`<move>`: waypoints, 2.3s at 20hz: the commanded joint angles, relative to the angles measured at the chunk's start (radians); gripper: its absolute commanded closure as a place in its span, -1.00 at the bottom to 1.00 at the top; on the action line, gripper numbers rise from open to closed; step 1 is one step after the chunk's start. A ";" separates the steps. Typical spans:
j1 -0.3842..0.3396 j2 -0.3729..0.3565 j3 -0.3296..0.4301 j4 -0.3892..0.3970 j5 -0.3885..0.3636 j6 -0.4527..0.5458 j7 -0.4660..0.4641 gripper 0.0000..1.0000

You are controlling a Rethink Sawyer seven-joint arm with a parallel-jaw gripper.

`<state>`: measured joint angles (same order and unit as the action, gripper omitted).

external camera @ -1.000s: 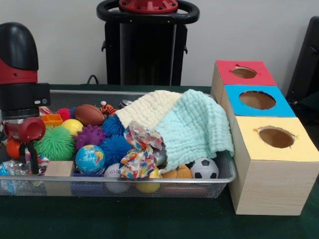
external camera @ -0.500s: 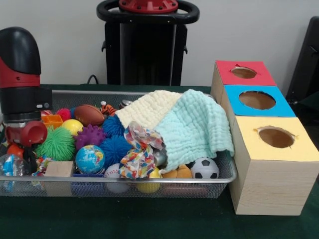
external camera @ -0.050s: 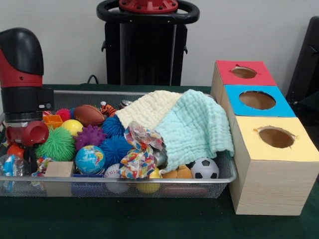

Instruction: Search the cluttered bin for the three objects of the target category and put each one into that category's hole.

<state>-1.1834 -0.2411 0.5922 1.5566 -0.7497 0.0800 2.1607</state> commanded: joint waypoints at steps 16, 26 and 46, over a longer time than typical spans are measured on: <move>0.250 -0.158 -0.098 -0.029 0.048 -0.068 0.059 1.00; 0.221 -0.247 -0.034 0.025 0.035 -0.041 0.021 1.00; 0.284 -0.494 0.050 0.117 0.200 0.278 -0.058 1.00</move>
<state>-0.9455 -0.6404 0.5543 1.6332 -0.6198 0.1667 2.1607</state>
